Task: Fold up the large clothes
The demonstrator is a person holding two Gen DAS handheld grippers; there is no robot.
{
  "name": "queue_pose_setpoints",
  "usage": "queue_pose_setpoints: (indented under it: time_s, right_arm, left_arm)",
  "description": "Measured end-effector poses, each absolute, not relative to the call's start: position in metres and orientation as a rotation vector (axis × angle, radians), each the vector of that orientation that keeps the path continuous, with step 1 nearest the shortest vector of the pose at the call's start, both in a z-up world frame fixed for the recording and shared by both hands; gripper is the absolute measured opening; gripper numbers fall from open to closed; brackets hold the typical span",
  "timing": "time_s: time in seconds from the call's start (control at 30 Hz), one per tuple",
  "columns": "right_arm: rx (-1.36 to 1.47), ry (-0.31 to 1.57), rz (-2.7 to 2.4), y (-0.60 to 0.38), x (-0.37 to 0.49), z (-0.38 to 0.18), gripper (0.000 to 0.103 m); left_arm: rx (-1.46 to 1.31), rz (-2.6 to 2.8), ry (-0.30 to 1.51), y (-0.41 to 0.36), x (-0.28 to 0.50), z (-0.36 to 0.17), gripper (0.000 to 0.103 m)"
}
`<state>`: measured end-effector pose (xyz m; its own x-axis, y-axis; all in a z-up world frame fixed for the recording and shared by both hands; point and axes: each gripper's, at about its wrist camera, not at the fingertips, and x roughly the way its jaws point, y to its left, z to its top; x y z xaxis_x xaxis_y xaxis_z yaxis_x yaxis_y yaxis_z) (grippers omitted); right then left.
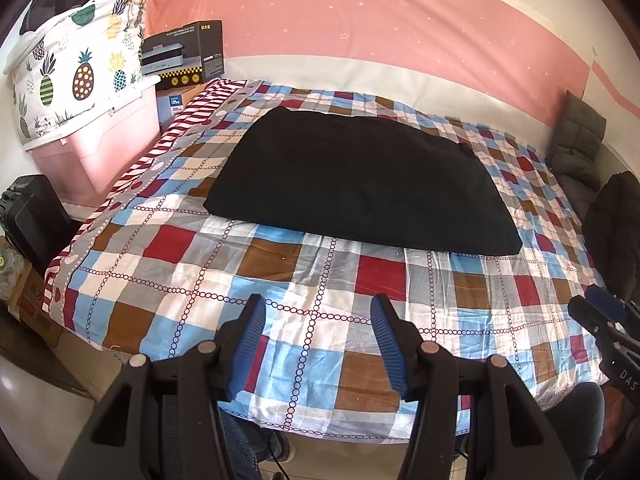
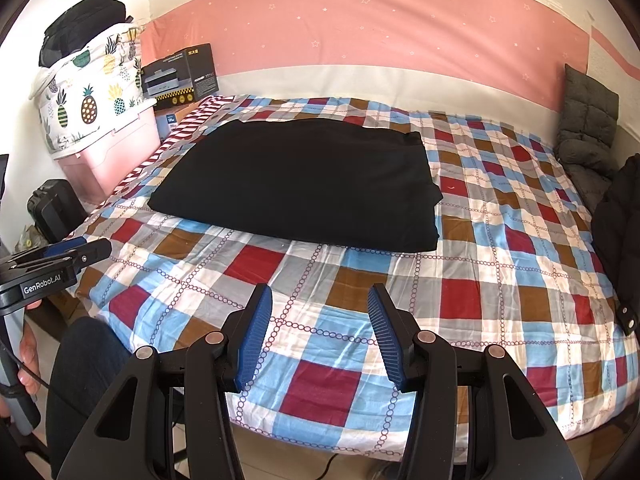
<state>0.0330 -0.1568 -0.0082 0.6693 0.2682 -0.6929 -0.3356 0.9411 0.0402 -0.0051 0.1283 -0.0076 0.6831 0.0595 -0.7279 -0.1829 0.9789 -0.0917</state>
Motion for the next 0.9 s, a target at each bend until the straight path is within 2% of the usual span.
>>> queue_pose_setpoints:
  time_s: [0.9]
  right_arm:
    - [-0.106,0.769,0.345,-0.1612,0.0349,-0.0077,0.051]
  left_arm:
    - [-0.179,0.143,0.838,0.1263,-0.0026,-0.0124,0.057]
